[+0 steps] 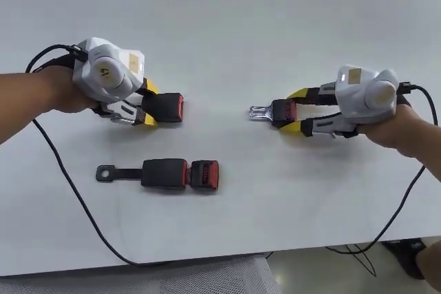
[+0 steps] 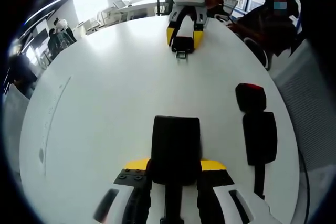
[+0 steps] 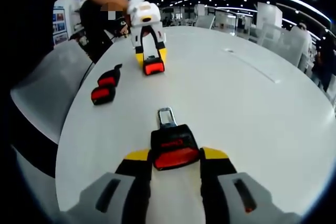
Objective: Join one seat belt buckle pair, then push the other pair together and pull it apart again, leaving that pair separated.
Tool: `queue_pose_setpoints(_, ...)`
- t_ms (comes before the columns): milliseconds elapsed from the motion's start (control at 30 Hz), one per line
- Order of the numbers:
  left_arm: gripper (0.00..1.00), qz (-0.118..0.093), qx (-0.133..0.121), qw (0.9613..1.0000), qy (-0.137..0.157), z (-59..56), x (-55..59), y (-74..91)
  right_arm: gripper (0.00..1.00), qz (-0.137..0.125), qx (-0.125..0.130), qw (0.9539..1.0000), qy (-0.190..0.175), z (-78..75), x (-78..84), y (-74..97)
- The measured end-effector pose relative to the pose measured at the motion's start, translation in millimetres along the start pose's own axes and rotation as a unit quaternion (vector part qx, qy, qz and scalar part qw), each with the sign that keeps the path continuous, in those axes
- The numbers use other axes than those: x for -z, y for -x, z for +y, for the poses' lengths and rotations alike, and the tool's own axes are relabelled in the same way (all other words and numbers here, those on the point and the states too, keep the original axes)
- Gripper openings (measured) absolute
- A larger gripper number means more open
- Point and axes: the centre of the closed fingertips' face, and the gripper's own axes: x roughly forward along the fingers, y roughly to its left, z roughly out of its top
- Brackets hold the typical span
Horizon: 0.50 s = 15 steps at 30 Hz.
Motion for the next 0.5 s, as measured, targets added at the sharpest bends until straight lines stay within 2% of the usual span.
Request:
queue_pose_setpoints(300, 0.34, 0.005, 0.000, 1.0000, -0.003, -0.1, 0.1, -0.5, 0.36, 0.001, 0.002, 1.0000, -0.002, -1.7, 5.6, 5.2)
queue_pose_setpoints(500, 0.34, 0.012, -0.001, 0.9999, 0.004, 0.2, 0.7, -0.9, 0.36, 0.006, 0.009, 0.9999, -0.003, -3.7, 4.7, 2.5)
